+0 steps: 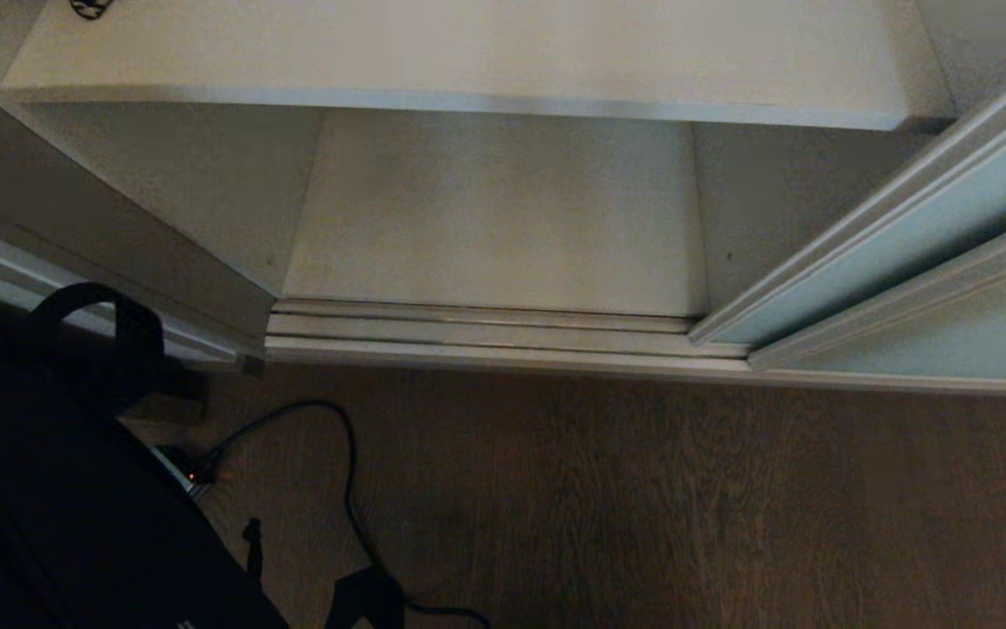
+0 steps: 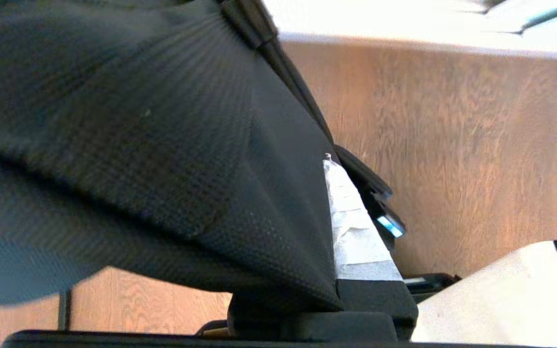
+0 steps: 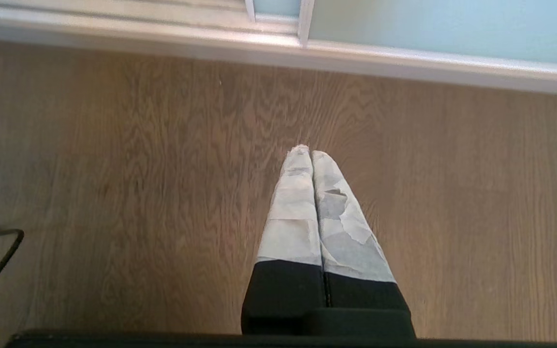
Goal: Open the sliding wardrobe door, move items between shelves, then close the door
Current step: Place the bag on the lower shelf
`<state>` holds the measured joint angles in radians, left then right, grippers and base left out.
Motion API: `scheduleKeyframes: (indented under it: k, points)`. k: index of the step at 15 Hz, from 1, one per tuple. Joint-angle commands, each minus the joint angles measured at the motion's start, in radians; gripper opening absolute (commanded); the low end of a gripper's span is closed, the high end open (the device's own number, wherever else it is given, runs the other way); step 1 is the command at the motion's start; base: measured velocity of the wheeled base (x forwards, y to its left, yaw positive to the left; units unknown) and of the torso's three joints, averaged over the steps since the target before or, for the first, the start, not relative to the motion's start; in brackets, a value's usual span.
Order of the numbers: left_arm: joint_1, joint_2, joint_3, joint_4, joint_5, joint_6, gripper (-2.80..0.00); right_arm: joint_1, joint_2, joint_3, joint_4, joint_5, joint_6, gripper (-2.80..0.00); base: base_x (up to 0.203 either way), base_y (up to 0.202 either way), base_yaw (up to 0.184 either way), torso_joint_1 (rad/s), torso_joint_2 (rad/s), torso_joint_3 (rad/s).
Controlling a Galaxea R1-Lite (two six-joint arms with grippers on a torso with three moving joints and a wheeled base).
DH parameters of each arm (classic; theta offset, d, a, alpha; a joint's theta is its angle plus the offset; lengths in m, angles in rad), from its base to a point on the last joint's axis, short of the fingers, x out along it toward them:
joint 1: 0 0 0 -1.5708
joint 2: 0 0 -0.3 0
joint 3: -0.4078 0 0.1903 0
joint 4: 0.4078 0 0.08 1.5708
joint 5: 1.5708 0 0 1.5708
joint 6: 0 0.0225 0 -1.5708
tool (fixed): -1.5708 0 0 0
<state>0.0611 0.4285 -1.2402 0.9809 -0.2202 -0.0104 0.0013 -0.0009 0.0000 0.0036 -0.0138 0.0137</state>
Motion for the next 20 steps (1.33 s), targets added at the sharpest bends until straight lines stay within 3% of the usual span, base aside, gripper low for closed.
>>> scheduleKeyframes:
  k: [1, 10, 15, 19, 20]
  points:
    - [0.002, -0.006, 0.011, 0.007, -0.002, 0.000, -2.80, 0.000, -0.001, 0.000, -0.001, 0.000, 0.000, -2.80, 0.000, 0.000, 0.000, 0.007, -0.01, -0.193]
    - [0.003, -0.017, 0.049, 0.057, -0.004, -0.011, -2.80, 0.000, -0.001, 0.000, -0.001, 0.000, 0.000, -2.80, 0.000, 0.000, 0.000, 0.003, 0.00, -0.192]
    - [0.023, 0.024, 0.101, 0.204, -0.139, -0.127, -2.80, 0.000, -0.001, 0.000, -0.001, 0.000, 0.000, -2.80, 0.000, 0.000, 0.000, 0.000, 0.00, -0.022]
    - [0.077, 0.099, 0.197, 0.172, -0.249, -0.173, -2.80, 0.000, -0.001, 0.001, -0.001, 0.000, 0.000, -2.80, 0.000, 0.000, 0.000, 0.000, 0.00, 0.000]
    - [0.085, 0.118, 0.222, 0.169, -0.281, -0.212, -2.80, 0.000, -0.001, 0.001, -0.001, 0.000, 0.000, -2.80, 0.000, 0.000, 0.000, 0.000, 0.00, 0.000]
